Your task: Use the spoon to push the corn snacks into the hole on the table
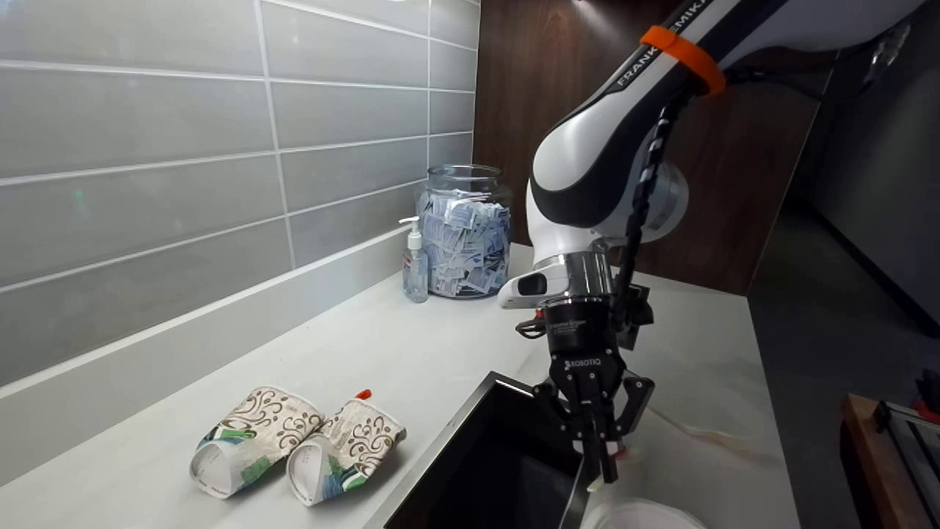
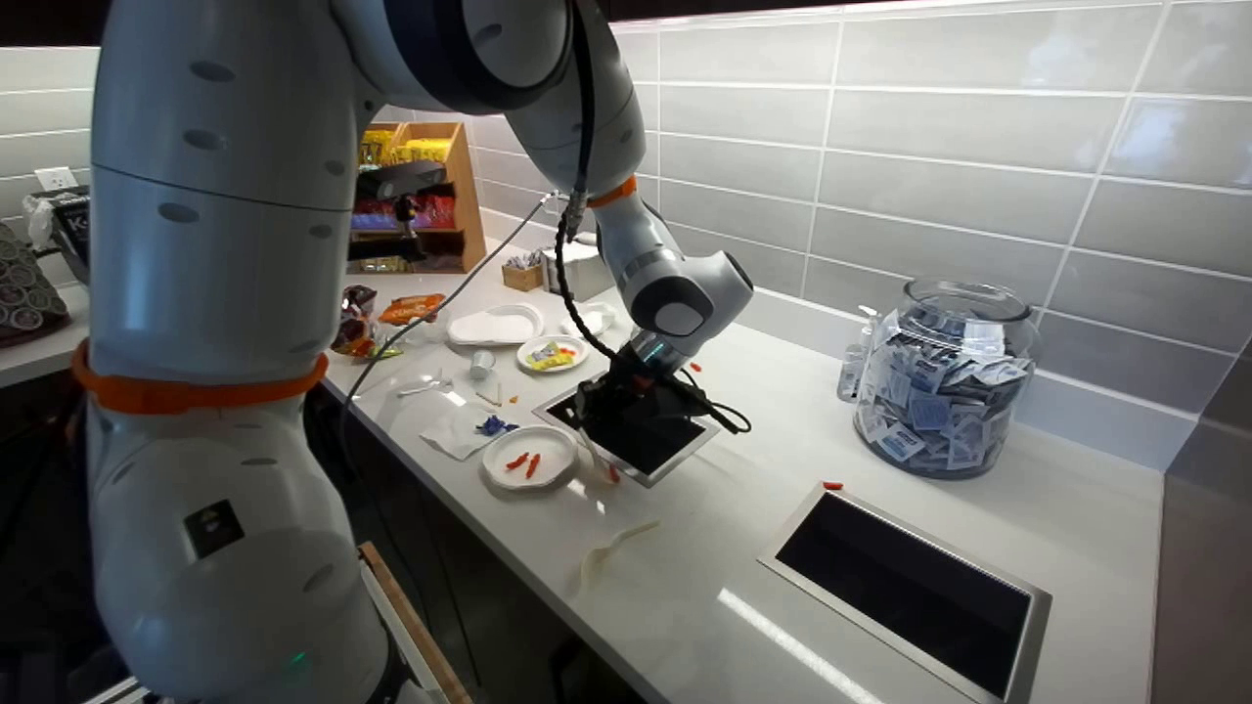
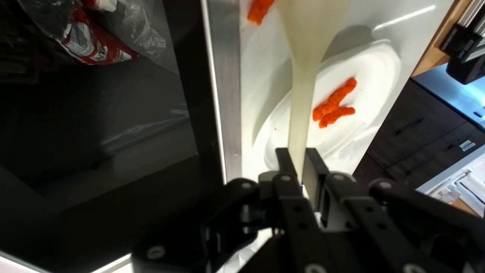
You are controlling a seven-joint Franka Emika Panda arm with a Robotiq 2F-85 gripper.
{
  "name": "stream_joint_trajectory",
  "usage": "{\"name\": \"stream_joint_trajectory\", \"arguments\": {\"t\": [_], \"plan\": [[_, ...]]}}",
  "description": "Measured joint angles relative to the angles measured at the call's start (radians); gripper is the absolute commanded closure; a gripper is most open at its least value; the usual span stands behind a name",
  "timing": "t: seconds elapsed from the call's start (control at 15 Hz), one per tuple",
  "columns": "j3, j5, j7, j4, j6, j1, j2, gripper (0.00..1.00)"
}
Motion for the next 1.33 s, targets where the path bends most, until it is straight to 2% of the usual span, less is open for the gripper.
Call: {"name": "stream_joint_trajectory", "arguments": {"t": [1.33], "plan": [[0.030,-0.029,0.021,0.112,0.038,0.008,0.052,0.97]]}}
